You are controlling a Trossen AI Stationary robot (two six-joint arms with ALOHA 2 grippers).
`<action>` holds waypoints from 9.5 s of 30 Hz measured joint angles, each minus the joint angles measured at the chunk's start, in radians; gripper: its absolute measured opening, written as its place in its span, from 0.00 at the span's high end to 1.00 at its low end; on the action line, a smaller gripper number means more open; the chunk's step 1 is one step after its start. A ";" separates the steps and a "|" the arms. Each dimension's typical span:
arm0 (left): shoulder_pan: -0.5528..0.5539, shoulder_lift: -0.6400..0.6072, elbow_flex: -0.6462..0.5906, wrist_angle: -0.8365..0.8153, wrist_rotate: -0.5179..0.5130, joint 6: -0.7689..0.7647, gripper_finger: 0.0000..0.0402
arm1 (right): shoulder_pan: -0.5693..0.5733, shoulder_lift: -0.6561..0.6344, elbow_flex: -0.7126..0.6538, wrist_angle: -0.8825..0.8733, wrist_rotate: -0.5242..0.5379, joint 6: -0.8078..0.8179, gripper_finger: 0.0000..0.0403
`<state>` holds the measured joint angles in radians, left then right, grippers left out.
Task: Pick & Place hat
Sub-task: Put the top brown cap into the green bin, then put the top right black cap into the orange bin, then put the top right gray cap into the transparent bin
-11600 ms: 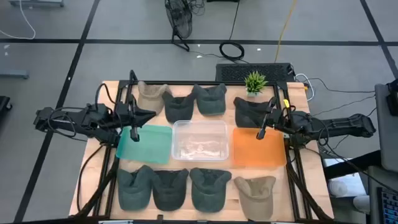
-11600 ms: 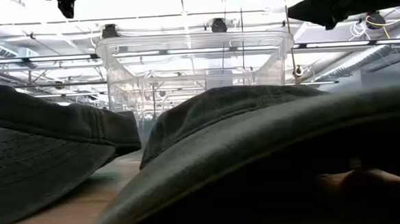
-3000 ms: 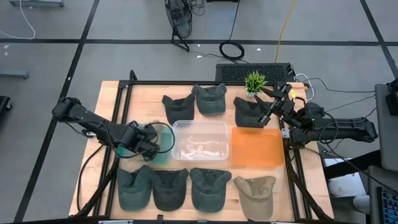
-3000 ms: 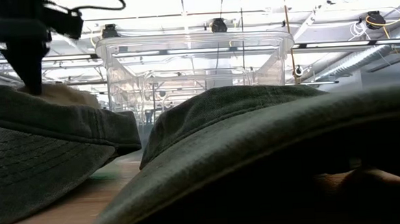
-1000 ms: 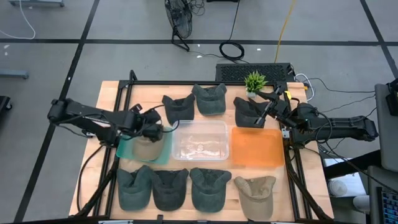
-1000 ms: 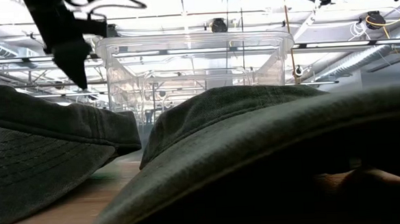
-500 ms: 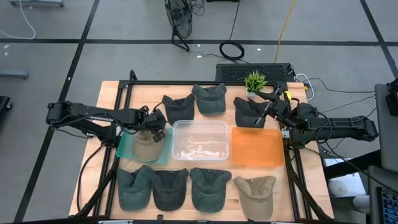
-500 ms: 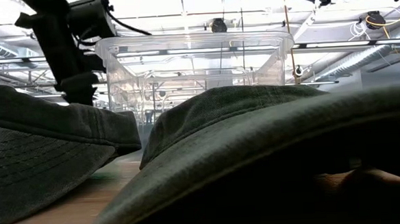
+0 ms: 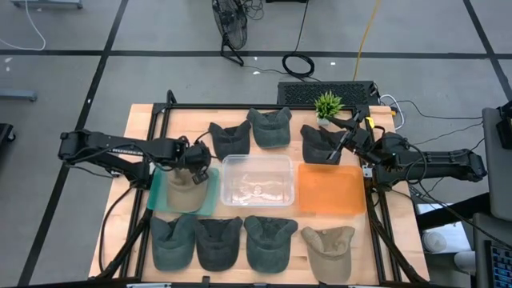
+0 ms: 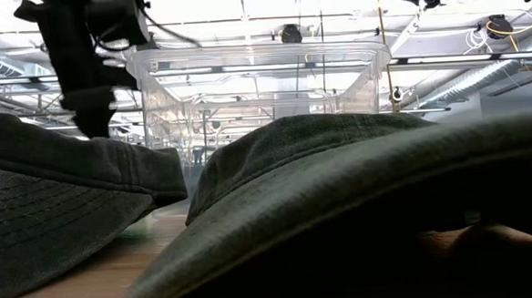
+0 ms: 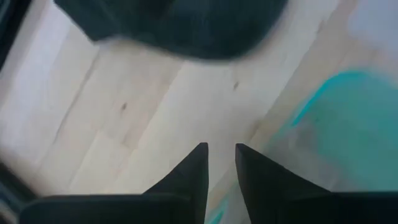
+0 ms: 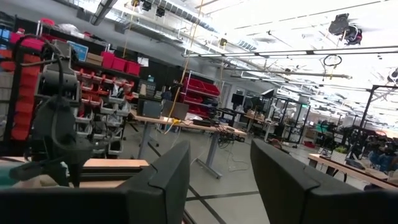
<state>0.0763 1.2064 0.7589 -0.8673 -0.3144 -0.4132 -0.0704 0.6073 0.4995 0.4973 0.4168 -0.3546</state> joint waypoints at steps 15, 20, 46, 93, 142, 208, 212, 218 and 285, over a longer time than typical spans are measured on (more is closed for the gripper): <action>-0.126 0.000 -0.046 -0.003 0.027 -0.143 0.77 | 0.000 0.000 0.000 -0.001 0.001 0.001 0.61; -0.162 0.038 -0.128 0.006 0.053 -0.196 0.77 | 0.000 0.001 0.000 -0.002 0.000 0.014 0.61; -0.105 -0.057 0.061 -0.166 0.058 -0.042 0.77 | 0.000 0.000 0.000 0.000 -0.002 0.021 0.61; 0.546 -0.403 -0.110 0.955 0.899 0.561 0.77 | -0.442 0.447 0.361 -0.906 -0.161 0.215 0.45; 0.547 -0.393 -0.127 0.793 0.750 0.584 0.77 | -0.557 0.528 0.252 -1.161 -0.416 0.109 0.34; 0.608 -0.265 -0.128 0.983 0.736 0.407 0.77 | 0.354 0.644 0.915 -1.775 -0.100 0.870 1.00; 0.608 -0.265 -0.128 1.008 0.763 0.397 0.77 | 0.452 0.637 0.895 -1.802 -0.139 1.001 1.00; 0.607 -0.265 -0.128 1.028 0.769 0.396 0.77 | 0.546 0.638 0.780 -1.812 -0.160 1.121 1.00; 0.574 -0.265 -0.128 1.131 0.769 0.358 0.77 | 0.070 0.582 0.652 -1.302 0.011 0.406 0.86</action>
<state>0.6498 0.9413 0.6308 0.2638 0.4545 -0.0548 0.0001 1.1892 1.1519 -0.8045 0.4275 0.0512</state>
